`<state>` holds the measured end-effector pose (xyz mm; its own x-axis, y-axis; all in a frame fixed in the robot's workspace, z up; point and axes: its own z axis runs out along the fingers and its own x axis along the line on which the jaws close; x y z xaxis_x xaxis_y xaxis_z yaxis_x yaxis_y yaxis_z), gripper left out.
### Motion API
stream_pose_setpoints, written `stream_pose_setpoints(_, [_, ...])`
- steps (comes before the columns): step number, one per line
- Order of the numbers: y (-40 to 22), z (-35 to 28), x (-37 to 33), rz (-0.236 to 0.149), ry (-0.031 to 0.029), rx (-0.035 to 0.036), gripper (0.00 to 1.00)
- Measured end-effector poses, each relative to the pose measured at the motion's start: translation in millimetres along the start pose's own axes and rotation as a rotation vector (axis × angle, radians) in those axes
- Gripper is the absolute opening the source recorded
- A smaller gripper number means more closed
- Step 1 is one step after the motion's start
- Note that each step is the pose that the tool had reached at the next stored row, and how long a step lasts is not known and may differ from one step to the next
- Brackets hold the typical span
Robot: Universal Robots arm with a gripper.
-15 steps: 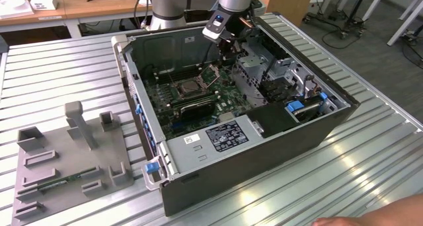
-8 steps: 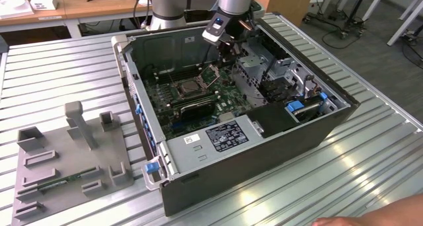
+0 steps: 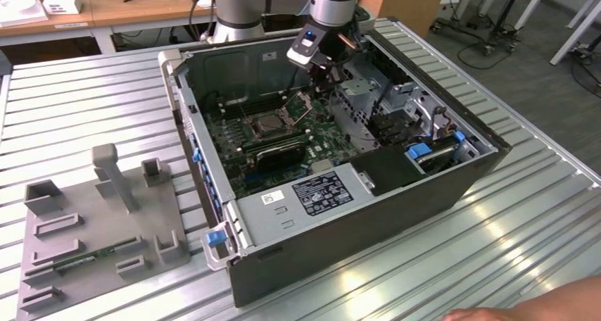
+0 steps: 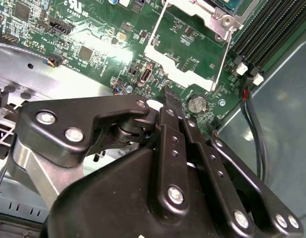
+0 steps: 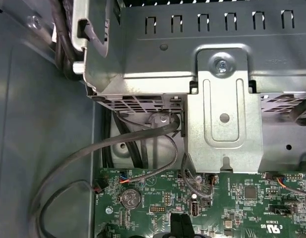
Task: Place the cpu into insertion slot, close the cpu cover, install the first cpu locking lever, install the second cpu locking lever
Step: 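Close the cpu cover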
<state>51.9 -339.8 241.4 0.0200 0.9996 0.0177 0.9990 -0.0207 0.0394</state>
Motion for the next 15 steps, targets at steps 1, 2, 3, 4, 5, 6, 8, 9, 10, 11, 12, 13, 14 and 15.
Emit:
stream_pose_setpoints(1, [0.0, 0.6, 0.0, 0.0, 0.0001, 0.0, 0.11])
stream_pose_setpoints(2, [0.0, 0.8, -0.1, 0.0, -0.0001, 0.0001, 0.11])
stream_pose_setpoints(3, [0.0, 0.7, -0.1, 0.0, -0.0002, 0.0001, 0.11])
stream_pose_setpoints(4, [0.0, 0.7, -0.1, 0.0, -0.0003, 0.0001, 0.11])
stream_pose_setpoints(5, [0.0, 0.8, 0.0, 0.0, -0.0002, 0.0001, 0.11])
stream_pose_setpoints(6, [0.0, 0.9, 0.0, 0.0, -0.0001, 0.0, 0.11])
stream_pose_setpoints(8, [-0.2, 0.9, 0.0, 0.0, 0.0, 0.0, 0.11])
stream_pose_setpoints(9, [-0.7, 1.0, 0.0, 0.0, 0.0001, -0.0001, 0.11])
stream_pose_setpoints(10, [-1.6, 1.1, 0.0, 0.0, 0.0002, -0.0001, 0.11])
stream_pose_setpoints(11, [-2.7, 1.1, -0.1, 0.0, 0.0002, -0.0001, 0.11])
stream_pose_setpoints(12, [-3.9, 1.0, -0.1, 0.0, 0.0, 0.0, 0.11])
stream_pose_setpoints(13, [-5.5, 1.0, -0.1, 0.0, 0.0, -0.0001, 0.11])
stream_pose_setpoints(14, [-7.5, 1.0, -0.1, 0.0, 0.0, -0.0002, 0.11])
stream_pose_setpoints(15, [-10.0, 1.0, -0.2, 0.0, 0.0, -0.0003, 0.11])
